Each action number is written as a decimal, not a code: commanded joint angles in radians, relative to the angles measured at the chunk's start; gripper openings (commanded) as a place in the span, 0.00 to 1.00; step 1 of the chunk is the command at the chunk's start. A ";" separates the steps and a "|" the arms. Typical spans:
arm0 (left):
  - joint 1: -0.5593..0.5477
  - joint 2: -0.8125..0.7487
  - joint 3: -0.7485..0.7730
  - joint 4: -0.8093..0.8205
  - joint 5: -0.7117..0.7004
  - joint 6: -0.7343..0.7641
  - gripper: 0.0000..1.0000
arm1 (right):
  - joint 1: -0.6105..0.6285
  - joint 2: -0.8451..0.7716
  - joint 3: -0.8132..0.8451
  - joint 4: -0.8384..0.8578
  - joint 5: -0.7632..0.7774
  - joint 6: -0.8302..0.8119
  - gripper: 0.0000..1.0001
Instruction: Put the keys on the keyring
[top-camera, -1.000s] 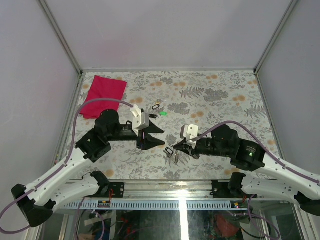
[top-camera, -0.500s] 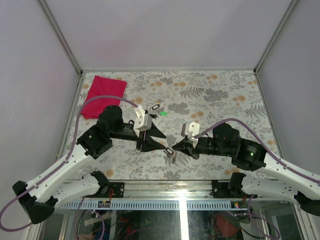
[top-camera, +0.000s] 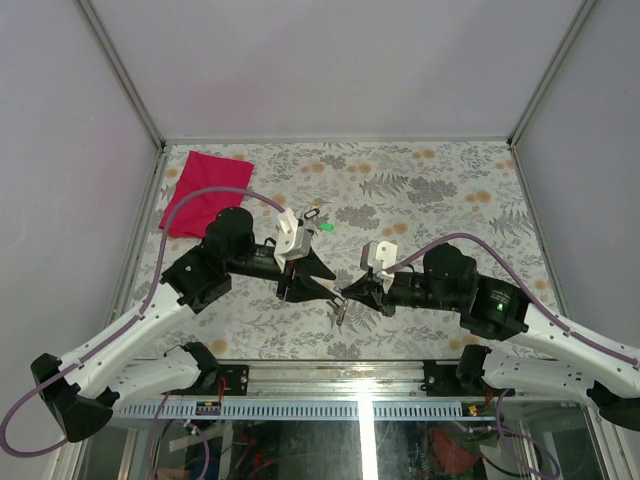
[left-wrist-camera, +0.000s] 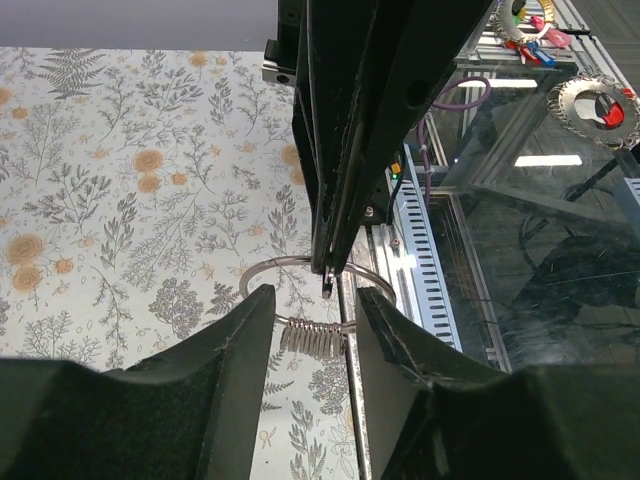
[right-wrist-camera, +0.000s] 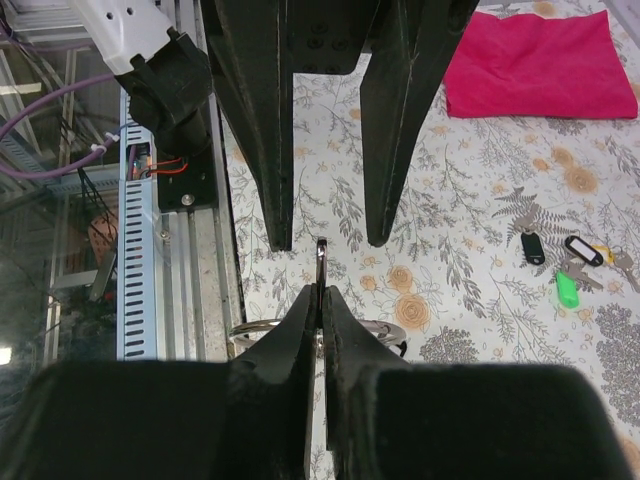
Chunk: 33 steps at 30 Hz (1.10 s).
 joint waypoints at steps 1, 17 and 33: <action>-0.008 0.000 0.039 0.014 0.028 -0.004 0.38 | 0.007 0.003 0.052 0.079 -0.007 0.014 0.00; -0.013 0.016 0.040 0.014 0.041 -0.002 0.25 | 0.008 0.018 0.056 0.111 0.001 0.025 0.00; -0.013 0.017 0.062 0.020 -0.036 -0.087 0.00 | 0.008 -0.009 0.033 0.128 0.061 0.013 0.22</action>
